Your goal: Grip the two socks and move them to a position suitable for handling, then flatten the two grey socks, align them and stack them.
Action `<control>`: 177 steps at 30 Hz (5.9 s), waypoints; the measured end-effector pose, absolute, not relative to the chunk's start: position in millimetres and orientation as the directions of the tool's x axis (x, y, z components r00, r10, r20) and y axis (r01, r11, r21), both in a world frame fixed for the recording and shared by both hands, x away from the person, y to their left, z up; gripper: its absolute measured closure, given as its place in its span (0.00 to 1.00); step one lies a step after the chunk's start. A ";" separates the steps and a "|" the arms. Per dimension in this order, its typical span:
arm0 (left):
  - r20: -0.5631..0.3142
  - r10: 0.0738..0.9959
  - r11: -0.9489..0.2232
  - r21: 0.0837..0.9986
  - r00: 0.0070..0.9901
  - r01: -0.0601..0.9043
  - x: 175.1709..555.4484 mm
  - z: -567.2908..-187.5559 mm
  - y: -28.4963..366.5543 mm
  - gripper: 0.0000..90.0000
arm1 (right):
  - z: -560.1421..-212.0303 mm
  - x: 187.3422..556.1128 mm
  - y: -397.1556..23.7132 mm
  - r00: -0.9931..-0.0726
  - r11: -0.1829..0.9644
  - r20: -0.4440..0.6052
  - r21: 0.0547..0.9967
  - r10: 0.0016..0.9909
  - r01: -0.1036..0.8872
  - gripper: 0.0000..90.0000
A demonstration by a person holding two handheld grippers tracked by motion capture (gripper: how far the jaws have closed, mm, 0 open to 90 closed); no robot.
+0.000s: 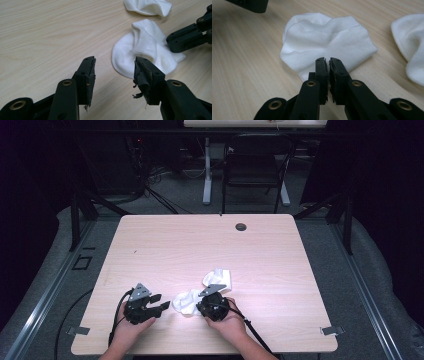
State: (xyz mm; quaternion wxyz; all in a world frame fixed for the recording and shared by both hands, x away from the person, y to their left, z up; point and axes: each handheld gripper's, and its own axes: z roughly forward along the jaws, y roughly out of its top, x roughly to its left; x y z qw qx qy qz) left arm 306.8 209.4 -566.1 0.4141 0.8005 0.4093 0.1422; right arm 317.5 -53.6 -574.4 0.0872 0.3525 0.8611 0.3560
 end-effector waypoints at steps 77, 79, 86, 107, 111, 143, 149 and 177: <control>-0.127 0.704 -0.373 0.772 0.699 0.515 292.5 -569.2 178.4 0.68 | -563.0 289.7 -36.7 -0.753 0.468 0.117 0.719 0.647 0.514 0.97; -0.124 0.707 -0.373 0.772 0.696 0.515 291.4 -569.9 176.1 0.68 | -560.9 289.0 -38.2 -0.751 0.455 0.128 0.725 0.648 0.516 0.97; -0.119 0.688 -0.396 0.765 0.716 0.508 289.9 -573.2 169.5 0.68 | -555.3 285.7 -42.1 -0.743 0.428 0.146 0.738 0.653 0.521 0.97; -0.106 0.664 -0.446 0.739 0.740 0.505 286.6 -582.1 151.2 0.78 | -531.5 279.2 -73.1 -0.707 0.337 0.170 0.787 0.686 0.516 0.97; -0.093 0.659 -0.458 0.737 0.746 0.497 285.5 -582.4 149.1 0.80 | -529.3 278.0 -79.9 -0.701 0.326 0.173 0.792 0.692 0.517 0.97; -0.079 0.673 -0.479 0.711 0.735 0.515 281.0 -579.5 151.5 0.98 | -552.7 258.8 -137.5 -0.681 0.423 0.123 0.701 0.722 0.575 0.96; -0.080 0.673 -0.479 0.710 0.735 0.516 280.2 -579.5 152.4 0.98 | -558.7 257.5 -143.3 -0.654 0.423 0.128 0.667 0.745 0.613 0.95; -0.128 0.686 -0.392 0.764 0.716 0.512 286.8 -568.9 168.4 0.73 | -529.2 308.7 -125.3 -0.627 0.359 0.106 0.740 0.772 0.568 0.77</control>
